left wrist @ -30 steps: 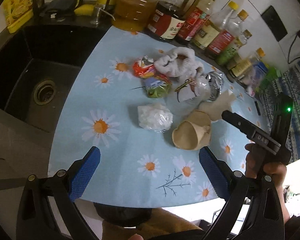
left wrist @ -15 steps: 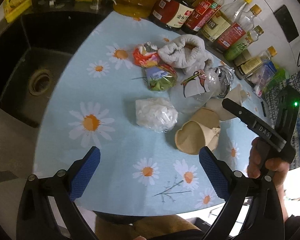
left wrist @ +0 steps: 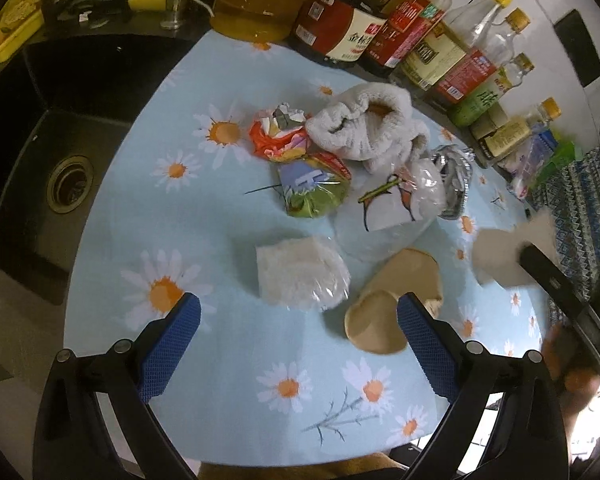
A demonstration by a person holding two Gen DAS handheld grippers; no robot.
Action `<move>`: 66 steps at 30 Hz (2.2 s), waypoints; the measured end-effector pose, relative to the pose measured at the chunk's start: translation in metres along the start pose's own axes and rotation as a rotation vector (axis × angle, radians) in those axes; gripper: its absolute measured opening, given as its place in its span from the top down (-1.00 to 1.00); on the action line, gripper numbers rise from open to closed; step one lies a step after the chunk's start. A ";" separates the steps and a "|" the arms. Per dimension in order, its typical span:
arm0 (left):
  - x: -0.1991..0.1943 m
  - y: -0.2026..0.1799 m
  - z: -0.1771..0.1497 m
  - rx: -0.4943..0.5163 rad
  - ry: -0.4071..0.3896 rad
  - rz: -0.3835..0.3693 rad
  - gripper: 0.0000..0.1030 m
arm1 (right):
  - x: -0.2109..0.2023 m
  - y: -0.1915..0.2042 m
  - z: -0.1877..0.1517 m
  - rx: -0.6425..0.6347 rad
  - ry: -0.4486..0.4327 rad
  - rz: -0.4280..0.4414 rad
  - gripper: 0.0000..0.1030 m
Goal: Collect trash
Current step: 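Grasp the clear plastic bag of tissue with the left tool while right holds cup, then lower both tools over the black wastebasket and open them to drop items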
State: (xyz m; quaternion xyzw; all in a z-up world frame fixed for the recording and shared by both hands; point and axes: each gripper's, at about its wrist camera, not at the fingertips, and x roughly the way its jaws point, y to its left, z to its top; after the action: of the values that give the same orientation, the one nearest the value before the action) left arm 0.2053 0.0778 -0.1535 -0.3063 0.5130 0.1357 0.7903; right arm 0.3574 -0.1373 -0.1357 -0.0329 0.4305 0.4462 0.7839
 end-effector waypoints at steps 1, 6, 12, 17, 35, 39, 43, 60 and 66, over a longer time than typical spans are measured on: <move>0.004 0.000 0.003 0.004 0.003 0.008 -0.84 | -0.005 0.001 -0.003 -0.001 -0.006 -0.006 -0.48; 0.015 0.005 0.014 -0.028 0.010 0.033 -0.76 | -0.022 0.000 -0.020 0.014 -0.007 -0.003 -0.48; 0.032 0.005 0.023 -0.040 0.058 0.029 -0.63 | -0.033 -0.001 -0.032 0.040 -0.011 0.001 -0.48; 0.043 -0.002 0.025 -0.006 0.094 0.051 -0.28 | -0.035 -0.003 -0.035 0.056 -0.016 0.006 -0.49; 0.011 0.002 0.016 0.028 0.046 0.018 -0.03 | -0.041 0.018 -0.045 0.044 -0.023 0.006 -0.49; -0.008 0.004 0.001 0.047 0.023 -0.016 -0.03 | -0.042 0.033 -0.051 0.029 -0.019 -0.003 -0.49; -0.027 0.005 -0.020 0.092 -0.006 -0.014 -0.03 | -0.045 0.050 -0.064 0.021 -0.011 -0.012 -0.49; -0.057 0.037 -0.126 0.166 0.037 -0.121 -0.03 | -0.052 0.129 -0.155 0.041 0.066 -0.066 -0.49; -0.050 0.042 -0.161 0.182 0.092 -0.143 -0.03 | -0.043 0.148 -0.194 0.046 0.123 -0.067 -0.49</move>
State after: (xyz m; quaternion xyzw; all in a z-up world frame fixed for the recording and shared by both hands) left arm 0.0437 0.0150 -0.1695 -0.2750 0.5359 0.0176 0.7980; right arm 0.1142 -0.1624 -0.1776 -0.0565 0.4865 0.4070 0.7710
